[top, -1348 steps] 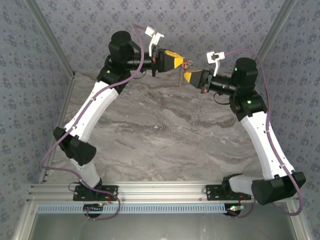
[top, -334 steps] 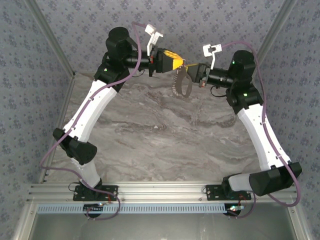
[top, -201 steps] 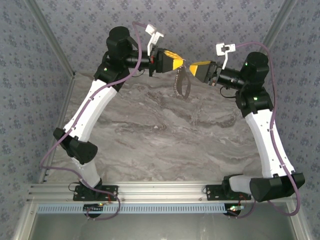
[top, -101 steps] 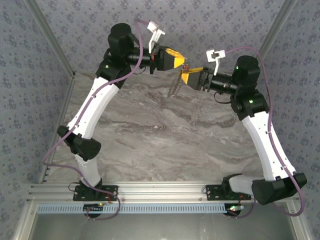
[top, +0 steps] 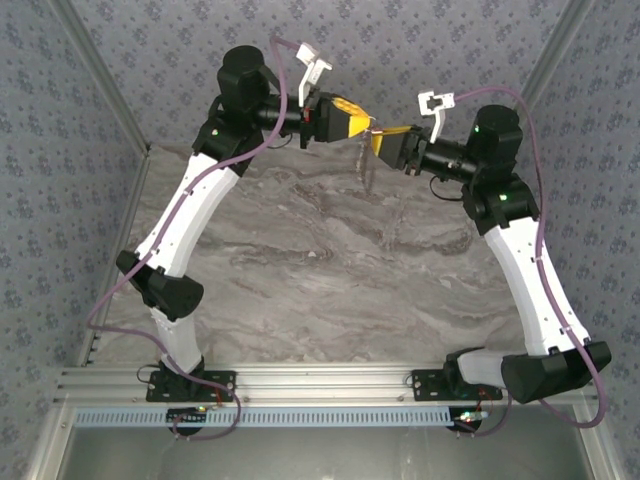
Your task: Put the keys on the keyring
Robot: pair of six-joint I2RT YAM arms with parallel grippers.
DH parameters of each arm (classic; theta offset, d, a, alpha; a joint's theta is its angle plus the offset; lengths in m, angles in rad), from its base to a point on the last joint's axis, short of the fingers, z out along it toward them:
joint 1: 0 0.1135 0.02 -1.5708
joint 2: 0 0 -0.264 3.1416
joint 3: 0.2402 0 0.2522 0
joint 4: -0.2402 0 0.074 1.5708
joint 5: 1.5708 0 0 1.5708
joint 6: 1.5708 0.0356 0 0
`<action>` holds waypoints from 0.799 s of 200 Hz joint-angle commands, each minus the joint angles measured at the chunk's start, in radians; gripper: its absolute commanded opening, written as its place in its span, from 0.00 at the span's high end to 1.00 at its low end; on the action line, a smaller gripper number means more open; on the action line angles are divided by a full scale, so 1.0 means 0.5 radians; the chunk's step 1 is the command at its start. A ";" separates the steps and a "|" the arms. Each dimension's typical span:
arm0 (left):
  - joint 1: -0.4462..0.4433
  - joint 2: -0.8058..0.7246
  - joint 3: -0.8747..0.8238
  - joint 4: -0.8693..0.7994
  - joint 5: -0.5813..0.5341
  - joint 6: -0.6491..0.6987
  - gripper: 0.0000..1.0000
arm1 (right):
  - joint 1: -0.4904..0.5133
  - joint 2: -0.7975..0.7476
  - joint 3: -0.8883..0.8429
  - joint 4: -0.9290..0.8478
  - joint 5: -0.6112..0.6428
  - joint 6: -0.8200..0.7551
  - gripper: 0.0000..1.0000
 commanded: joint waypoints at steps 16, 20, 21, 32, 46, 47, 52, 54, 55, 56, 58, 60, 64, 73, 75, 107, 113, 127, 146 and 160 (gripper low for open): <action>-0.007 0.013 0.085 0.008 0.032 0.047 1.00 | -0.032 -0.051 0.018 -0.021 -0.034 -0.020 0.78; -0.007 0.016 0.091 0.006 0.034 0.047 1.00 | -0.035 -0.054 0.017 -0.026 -0.039 -0.020 0.81; -0.007 0.017 0.093 0.005 0.033 0.047 1.00 | -0.035 -0.056 0.017 -0.026 -0.040 -0.020 0.82; -0.006 0.029 0.113 -0.006 0.037 0.047 1.00 | -0.040 -0.060 0.017 -0.029 -0.048 -0.019 0.89; -0.005 0.038 0.125 -0.013 0.039 0.047 1.00 | -0.043 -0.066 0.020 -0.032 -0.058 -0.017 0.99; -0.006 0.039 0.127 -0.012 0.038 0.047 1.00 | -0.044 -0.068 0.020 -0.033 -0.060 -0.017 1.00; -0.007 0.041 0.126 -0.012 0.039 0.044 1.00 | -0.044 -0.067 0.022 -0.034 -0.060 -0.017 1.00; -0.007 0.042 0.126 -0.013 0.038 0.046 1.00 | -0.045 -0.067 0.023 -0.037 -0.060 -0.018 1.00; -0.005 0.042 0.126 -0.013 0.039 0.046 1.00 | -0.045 -0.068 0.023 -0.038 -0.061 -0.018 1.00; -0.004 0.042 0.127 -0.013 0.038 0.047 1.00 | -0.045 -0.069 0.023 -0.037 -0.061 -0.017 1.00; -0.006 0.042 0.127 -0.013 0.038 0.047 1.00 | -0.047 -0.070 0.023 -0.037 -0.061 -0.017 1.00; -0.006 0.041 0.128 -0.013 0.038 0.047 1.00 | -0.048 -0.070 0.023 -0.038 -0.063 -0.017 1.00; -0.005 0.041 0.127 -0.014 0.038 0.048 1.00 | -0.046 -0.071 0.023 -0.037 -0.066 -0.017 1.00; -0.004 0.041 0.130 -0.017 0.038 0.050 1.00 | -0.051 -0.074 0.026 -0.038 -0.071 -0.018 1.00; -0.005 0.041 0.130 -0.019 0.037 0.050 1.00 | -0.051 -0.074 0.026 -0.038 -0.071 -0.019 1.00; -0.004 0.039 0.130 -0.051 0.038 0.071 1.00 | -0.075 -0.094 0.026 -0.031 -0.077 -0.014 1.00; -0.004 0.039 0.131 -0.052 0.035 0.071 1.00 | -0.080 -0.097 0.026 -0.027 -0.080 -0.012 1.00; -0.004 0.036 0.132 -0.055 0.038 0.071 1.00 | -0.082 -0.100 0.026 -0.032 -0.089 -0.008 1.00; -0.004 0.035 0.145 -0.062 0.042 0.071 1.00 | -0.084 -0.103 0.017 -0.033 -0.089 -0.005 0.86; -0.004 0.041 0.165 -0.079 0.048 0.074 1.00 | -0.084 -0.109 0.008 -0.027 -0.080 -0.002 0.68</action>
